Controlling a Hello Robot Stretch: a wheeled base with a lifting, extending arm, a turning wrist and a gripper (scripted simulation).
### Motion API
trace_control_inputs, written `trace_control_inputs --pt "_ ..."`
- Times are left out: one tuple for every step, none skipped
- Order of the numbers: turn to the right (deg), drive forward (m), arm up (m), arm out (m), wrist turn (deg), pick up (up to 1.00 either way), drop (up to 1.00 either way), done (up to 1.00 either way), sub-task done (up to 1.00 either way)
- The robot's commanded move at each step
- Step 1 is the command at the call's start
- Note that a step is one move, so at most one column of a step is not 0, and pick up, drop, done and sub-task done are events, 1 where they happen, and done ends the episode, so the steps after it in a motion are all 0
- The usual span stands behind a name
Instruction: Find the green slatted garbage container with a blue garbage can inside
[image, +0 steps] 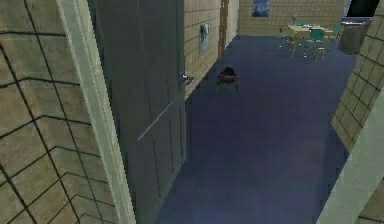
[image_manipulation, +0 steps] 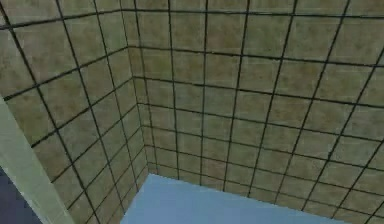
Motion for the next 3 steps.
trace_control_inputs --pt "0.0 0.55 0.0 0.0 0.0 0.0 0.0 0.0 0.0" --pt "15.0 0.0 0.0 0.0 0.0 0.0 0.0 0.0 0.0" --pt "0.0 0.3 0.0 0.0 0.0 0.0 0.0 0.0 0.0"
